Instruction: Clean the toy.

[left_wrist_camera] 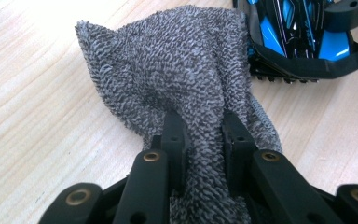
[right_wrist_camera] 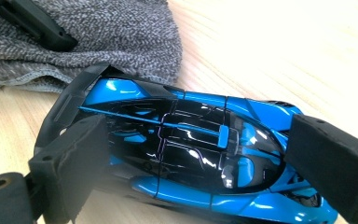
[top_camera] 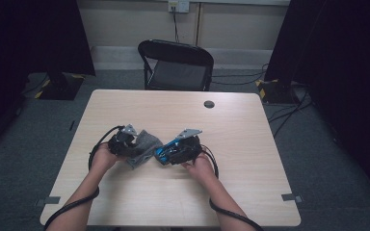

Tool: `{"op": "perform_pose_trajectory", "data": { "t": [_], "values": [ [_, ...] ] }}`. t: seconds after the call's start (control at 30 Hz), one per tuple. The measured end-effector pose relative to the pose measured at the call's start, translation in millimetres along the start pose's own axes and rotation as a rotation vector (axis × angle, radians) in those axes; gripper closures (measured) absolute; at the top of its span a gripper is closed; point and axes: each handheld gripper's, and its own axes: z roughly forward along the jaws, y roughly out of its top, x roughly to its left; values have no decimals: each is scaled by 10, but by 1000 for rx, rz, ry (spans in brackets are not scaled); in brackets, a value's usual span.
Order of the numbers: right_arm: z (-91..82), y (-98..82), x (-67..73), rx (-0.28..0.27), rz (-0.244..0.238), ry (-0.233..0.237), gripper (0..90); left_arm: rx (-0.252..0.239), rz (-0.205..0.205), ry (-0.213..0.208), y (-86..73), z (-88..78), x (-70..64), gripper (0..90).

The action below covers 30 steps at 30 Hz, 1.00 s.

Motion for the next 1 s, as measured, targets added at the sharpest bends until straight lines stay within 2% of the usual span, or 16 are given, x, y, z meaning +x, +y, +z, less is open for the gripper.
{"op": "perform_pose_trajectory", "data": {
  "t": [0.1, 0.17, 0.63, 0.8, 0.83, 1.0],
  "values": [
    [0, 1, 0, 1, 0, 0, 59, -2, -6, 3, -18, -14, -8, 749],
    [0, 4, 0, 3, 1, 0, 59, 5, 8, 7, -44, -37, -14, 749],
    [-4, -8, 9, -5, 6, -7, 59, 5, 20, 35, -218, -233, -91, 740],
    [-6, -8, 13, -4, 9, -10, 59, 8, 8, 37, -301, -342, -78, 738],
    [-5, -3, 12, -1, 8, -11, 59, 0, -4, 38, -321, -373, -87, 738],
    [-6, -12, 12, -8, 10, -11, 59, -10, -18, 33, -364, -419, -101, 739]
  ]
}}
